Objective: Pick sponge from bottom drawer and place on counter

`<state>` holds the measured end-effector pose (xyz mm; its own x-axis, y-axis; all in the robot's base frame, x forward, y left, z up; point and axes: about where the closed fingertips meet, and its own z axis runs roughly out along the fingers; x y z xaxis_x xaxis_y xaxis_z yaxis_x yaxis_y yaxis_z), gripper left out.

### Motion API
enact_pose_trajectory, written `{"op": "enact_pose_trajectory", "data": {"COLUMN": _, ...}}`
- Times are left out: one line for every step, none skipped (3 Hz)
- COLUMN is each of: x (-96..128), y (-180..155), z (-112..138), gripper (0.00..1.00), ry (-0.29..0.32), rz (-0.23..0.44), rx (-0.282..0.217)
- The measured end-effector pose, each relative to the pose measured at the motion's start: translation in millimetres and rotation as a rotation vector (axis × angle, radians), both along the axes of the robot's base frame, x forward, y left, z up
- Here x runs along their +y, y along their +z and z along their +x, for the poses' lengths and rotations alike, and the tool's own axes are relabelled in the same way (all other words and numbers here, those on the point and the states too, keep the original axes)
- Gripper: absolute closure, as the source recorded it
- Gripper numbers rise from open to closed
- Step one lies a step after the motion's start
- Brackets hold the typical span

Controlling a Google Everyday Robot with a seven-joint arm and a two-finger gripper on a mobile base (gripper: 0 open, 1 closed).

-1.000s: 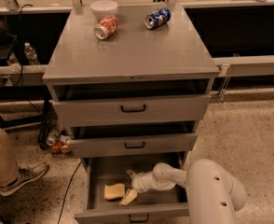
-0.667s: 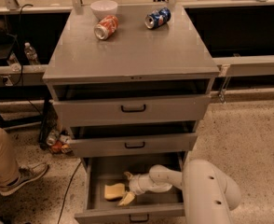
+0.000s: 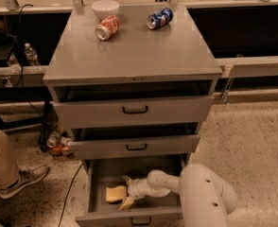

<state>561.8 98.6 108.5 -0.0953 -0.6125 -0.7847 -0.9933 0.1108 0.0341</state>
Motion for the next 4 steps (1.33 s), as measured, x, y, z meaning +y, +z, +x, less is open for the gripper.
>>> {"op": "enact_pose_trajectory", "data": {"x": 3.6, "y": 3.7, "z": 3.5, "gripper": 0.31, "ry": 0.004, "rz": 0.009, "rx": -0.044}}
{"op": "enact_pose_trajectory", "data": {"x": 0.9, "y": 10.7, "z": 3.8, "gripper": 0.53, "ry": 0.001, "rz": 0.017, "rx": -0.068}}
{"op": "enact_pose_trajectory", "data": {"x": -3.5, "y": 23.5, "z": 9.7, "gripper": 0.78, "ry": -0.011, "rz": 0.080, "rx": -0.100}}
{"op": "enact_pose_trajectory", "data": {"x": -19.6, "y": 51.5, "z": 14.1, "gripper": 1.00, "ry": -0.015, "rz": 0.185, "rx": -0.145}}
